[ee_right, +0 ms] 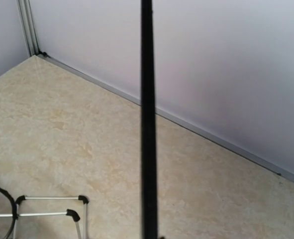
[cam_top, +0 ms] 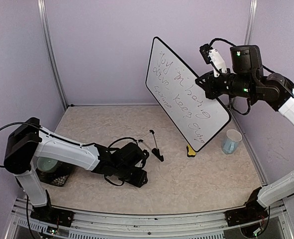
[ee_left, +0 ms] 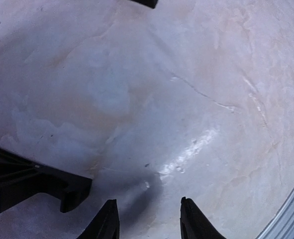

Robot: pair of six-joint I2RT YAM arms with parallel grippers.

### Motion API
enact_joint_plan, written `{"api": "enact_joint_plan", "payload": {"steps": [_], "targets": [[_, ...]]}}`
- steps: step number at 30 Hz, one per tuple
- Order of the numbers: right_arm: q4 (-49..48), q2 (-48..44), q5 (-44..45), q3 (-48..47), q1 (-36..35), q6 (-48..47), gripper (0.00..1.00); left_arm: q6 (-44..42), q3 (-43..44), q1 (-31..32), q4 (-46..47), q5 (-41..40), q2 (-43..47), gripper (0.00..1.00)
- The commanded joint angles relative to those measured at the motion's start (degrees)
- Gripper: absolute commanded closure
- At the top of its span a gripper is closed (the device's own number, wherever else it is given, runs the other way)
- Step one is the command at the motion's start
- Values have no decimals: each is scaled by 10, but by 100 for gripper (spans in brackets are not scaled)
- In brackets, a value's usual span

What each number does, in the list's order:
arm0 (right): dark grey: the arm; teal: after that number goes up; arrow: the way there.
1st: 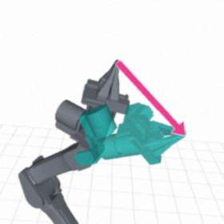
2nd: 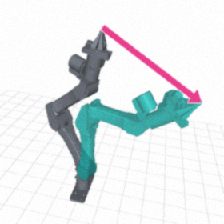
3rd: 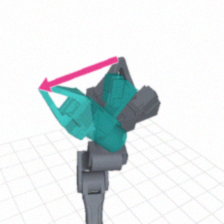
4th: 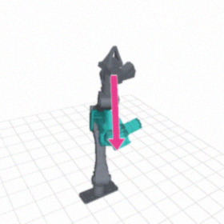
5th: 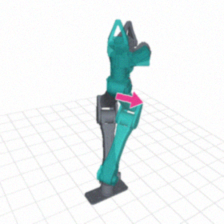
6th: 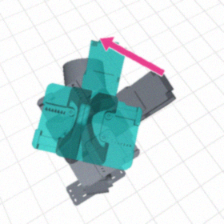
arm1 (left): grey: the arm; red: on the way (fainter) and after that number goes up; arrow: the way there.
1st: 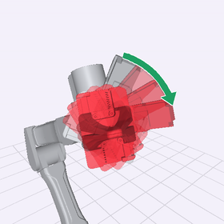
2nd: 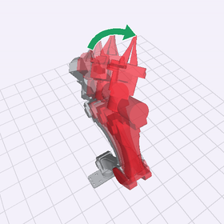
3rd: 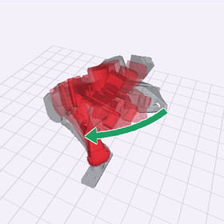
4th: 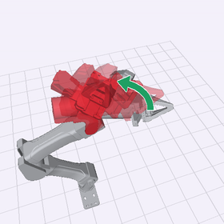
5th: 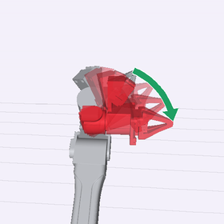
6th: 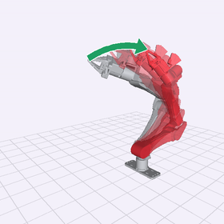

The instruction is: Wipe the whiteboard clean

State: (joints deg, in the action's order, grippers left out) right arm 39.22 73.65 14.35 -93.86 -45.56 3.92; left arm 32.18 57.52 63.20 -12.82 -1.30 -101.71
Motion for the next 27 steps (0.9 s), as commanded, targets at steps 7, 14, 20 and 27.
{"api": "enact_joint_plan", "payload": {"steps": [7,14,20,27], "targets": [[-135,-14,2,-21,2,-8,100,65,-26,-3,-6,-124,-32,59],[-138,-12,-20,-13,2,-8,100,108,-89,-22,-21,-177,8,60],[-145,-10,-44,-16,2,-6,100,120,-155,-55,-1,-195,80,66],[-164,-21,-98,-20,2,-13,100,119,-213,-67,-8,-229,193,68]]}}
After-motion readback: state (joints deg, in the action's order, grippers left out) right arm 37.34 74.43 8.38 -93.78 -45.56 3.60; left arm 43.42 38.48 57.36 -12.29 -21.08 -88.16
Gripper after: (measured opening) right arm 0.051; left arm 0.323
